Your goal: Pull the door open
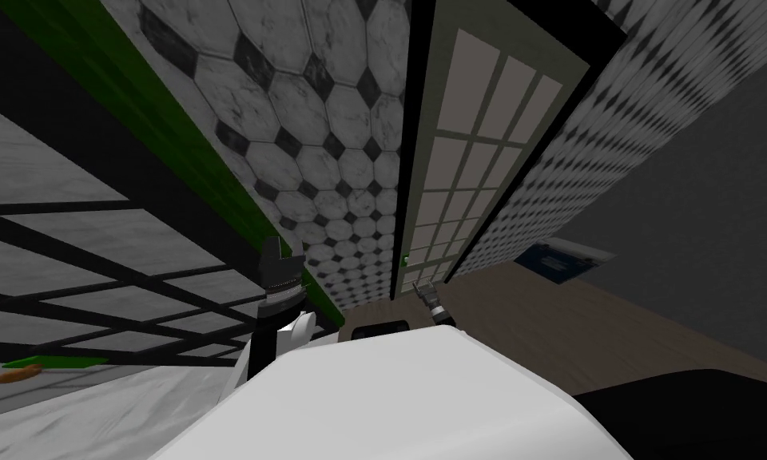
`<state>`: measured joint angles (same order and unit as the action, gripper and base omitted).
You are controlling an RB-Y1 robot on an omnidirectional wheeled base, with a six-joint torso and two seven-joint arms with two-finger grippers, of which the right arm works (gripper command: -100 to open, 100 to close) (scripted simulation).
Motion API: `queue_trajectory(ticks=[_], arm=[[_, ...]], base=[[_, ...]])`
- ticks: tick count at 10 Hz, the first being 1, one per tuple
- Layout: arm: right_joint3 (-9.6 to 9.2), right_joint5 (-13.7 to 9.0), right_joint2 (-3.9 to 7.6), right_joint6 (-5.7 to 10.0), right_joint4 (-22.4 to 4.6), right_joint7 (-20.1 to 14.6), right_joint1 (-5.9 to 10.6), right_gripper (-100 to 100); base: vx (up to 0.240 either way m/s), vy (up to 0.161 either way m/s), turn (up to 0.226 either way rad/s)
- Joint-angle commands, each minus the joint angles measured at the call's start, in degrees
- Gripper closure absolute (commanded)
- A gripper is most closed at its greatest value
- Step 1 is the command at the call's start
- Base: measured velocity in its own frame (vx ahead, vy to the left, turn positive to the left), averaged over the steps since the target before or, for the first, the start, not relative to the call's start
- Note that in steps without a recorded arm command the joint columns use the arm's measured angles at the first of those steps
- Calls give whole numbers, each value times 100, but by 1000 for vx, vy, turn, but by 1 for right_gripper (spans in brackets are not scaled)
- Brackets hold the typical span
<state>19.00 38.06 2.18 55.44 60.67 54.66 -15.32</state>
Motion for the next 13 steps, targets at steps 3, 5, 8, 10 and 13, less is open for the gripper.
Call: queue_trajectory(ticks=[3, 5, 8, 10, 13], arm=[[88, 137, -60, 162, -348, 259, 64, -100], [95, 150, -68, 165, -380, 277, 77, -100], [250, 48, 111, 85, -763, 401, 450, -100], [334, -9, 156, 36, -967, 462, 652, -100], [473, -105, 159, -47, -1309, 564, 989, -100]], base=[[159, 6, -39], [130, -4, -30], [19, 54, 109], [53, 28, 76], [144, -26, 79]])
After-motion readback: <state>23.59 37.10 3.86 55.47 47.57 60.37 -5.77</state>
